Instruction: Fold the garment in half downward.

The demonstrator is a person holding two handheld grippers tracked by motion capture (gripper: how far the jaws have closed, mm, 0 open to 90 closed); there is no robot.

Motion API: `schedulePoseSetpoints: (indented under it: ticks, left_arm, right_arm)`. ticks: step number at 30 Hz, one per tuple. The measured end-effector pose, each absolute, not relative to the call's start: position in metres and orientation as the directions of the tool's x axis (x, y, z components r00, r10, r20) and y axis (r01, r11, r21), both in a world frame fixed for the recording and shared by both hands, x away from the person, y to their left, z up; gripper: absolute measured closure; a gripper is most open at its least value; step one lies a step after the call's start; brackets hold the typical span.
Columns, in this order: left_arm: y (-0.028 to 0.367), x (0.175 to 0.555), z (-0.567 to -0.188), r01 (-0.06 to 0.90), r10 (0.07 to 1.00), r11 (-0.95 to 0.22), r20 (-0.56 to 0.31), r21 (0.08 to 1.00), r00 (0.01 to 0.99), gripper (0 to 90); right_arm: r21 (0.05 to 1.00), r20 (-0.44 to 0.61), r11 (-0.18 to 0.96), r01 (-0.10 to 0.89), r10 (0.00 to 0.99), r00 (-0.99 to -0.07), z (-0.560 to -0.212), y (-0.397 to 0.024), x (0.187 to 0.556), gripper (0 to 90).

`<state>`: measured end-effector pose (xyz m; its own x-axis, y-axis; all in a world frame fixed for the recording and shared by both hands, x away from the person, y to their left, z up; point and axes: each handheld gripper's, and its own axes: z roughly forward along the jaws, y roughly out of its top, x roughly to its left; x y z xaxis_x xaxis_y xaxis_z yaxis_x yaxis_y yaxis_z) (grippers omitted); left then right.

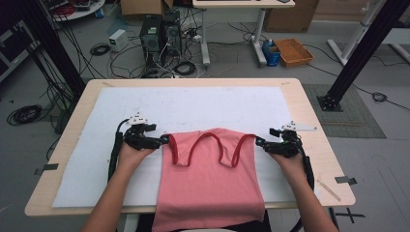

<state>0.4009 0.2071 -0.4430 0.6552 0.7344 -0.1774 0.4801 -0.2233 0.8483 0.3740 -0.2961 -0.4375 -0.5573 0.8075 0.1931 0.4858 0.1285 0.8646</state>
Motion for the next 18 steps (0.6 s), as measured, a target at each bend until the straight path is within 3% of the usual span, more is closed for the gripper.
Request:
schedulePoseSetpoints:
  ticks: [7, 14, 18]
  left_arm:
    - [0.206, 0.409, -0.447, 0.528, 0.751, -0.241, -0.188, 0.814, 0.633, 16.5]
    - [0.193, 0.416, -0.452, 0.553, 0.737, -0.285, -0.19, 0.783, 0.649, 17.5]
    - [0.189, 0.416, -0.452, 0.544, 0.726, -0.34, -0.154, 0.767, 0.67, 23.0]
  right_arm:
    - [0.815, 0.212, 0.168, 0.555, 0.804, -0.555, -0.442, -0.281, 0.396, 21.0]
    - [0.776, 0.224, 0.213, 0.594, 0.788, -0.574, -0.445, -0.267, 0.409, 30.1]
    - [0.753, 0.213, 0.256, 0.606, 0.777, -0.592, -0.449, -0.263, 0.411, 35.9]
